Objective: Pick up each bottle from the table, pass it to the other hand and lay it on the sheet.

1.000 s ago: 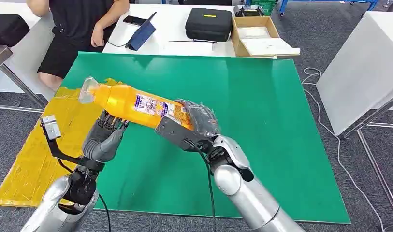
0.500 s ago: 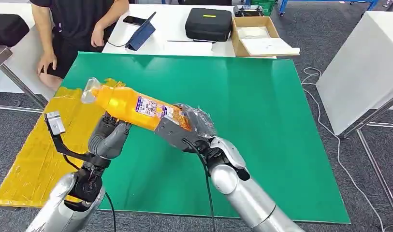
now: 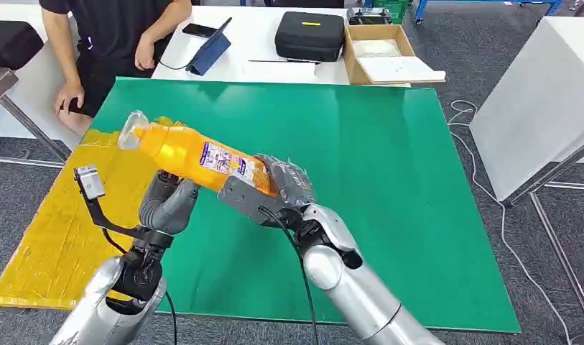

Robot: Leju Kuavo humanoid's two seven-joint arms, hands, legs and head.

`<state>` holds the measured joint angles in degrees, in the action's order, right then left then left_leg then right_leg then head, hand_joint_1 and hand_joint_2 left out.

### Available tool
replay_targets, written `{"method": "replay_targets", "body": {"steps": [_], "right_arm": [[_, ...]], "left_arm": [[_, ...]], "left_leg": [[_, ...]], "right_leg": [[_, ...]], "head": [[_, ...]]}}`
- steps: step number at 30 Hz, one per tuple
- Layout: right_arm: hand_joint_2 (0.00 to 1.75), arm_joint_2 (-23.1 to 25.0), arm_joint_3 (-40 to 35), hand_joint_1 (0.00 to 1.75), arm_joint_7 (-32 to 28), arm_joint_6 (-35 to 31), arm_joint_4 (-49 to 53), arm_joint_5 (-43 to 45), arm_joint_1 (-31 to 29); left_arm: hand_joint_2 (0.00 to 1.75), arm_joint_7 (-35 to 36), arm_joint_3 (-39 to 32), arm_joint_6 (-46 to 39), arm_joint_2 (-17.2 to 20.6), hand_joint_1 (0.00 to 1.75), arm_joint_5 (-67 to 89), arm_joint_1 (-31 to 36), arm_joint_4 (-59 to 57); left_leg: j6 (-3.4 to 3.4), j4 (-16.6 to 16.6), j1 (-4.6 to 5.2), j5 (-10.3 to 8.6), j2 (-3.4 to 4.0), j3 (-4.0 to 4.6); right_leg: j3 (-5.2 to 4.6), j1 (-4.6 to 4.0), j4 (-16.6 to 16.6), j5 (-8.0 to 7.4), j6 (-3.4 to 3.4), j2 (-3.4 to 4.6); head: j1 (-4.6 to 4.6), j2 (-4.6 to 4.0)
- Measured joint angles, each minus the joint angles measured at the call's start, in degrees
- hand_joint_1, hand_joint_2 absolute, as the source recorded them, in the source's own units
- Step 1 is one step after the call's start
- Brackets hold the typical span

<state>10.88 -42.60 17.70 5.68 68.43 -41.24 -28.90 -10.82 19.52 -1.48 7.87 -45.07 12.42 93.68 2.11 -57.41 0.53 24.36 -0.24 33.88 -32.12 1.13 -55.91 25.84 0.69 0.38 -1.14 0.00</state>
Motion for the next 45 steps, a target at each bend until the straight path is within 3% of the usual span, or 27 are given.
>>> {"method": "replay_targets", "body": {"steps": [10, 19, 20, 21, 45], "right_arm": [[1.75, 5.36, -4.79, 1.75, 0.99, 2.17, -1.47, -2.93, -0.39], [1.75, 6.25, -6.89, 1.75, 0.02, 3.26, -3.02, -0.59, -2.17], [1.75, 6.25, -7.50, 1.75, -0.61, 3.28, -3.91, 0.32, -3.03], [1.75, 6.25, -7.87, 1.75, -0.83, 3.28, -4.44, 0.76, -3.51], [1.75, 6.06, -9.55, 1.75, -1.03, 2.65, -7.69, 3.08, -5.65]], "left_arm": [[1.75, -0.28, -0.33, -3.13, -1.24, 0.00, 4.46, 0.05, 0.00], [1.75, -1.25, -1.20, -4.05, -1.24, 0.00, 6.16, -0.28, 0.00], [1.75, -1.53, -1.31, -4.42, -1.24, 1.40, 6.79, -0.26, 0.00], [1.75, -1.62, -1.44, -4.59, -1.24, 1.75, 7.13, -0.27, 0.00], [1.75, -2.23, -3.19, -4.64, -2.58, 1.75, 7.63, -0.85, -0.07]], "left_leg": [[-0.01, 0.01, -0.09, 0.00, 0.04, 0.00], [-0.01, 0.01, -0.04, -0.01, 0.02, 0.01], [-0.01, 0.00, -0.04, -0.01, 0.02, 0.00], [-0.01, 0.00, -0.04, -0.01, 0.02, 0.00], [-0.02, -0.01, -0.04, -0.01, 0.06, -0.02]], "right_leg": [[-0.02, -0.01, 0.00, 0.00, 0.00, 0.05], [0.00, -0.01, 0.00, 0.00, 0.00, 0.04], [0.00, -0.01, 0.00, 0.00, 0.00, 0.04], [0.00, -0.01, 0.00, 0.00, 0.00, 0.04], [-0.07, -0.01, 0.01, 0.00, 0.00, 0.09]], "head": [[-0.02, 0.00], [0.00, 0.00], [0.02, 0.00], [0.00, 0.00], [0.00, 0.00]]}}
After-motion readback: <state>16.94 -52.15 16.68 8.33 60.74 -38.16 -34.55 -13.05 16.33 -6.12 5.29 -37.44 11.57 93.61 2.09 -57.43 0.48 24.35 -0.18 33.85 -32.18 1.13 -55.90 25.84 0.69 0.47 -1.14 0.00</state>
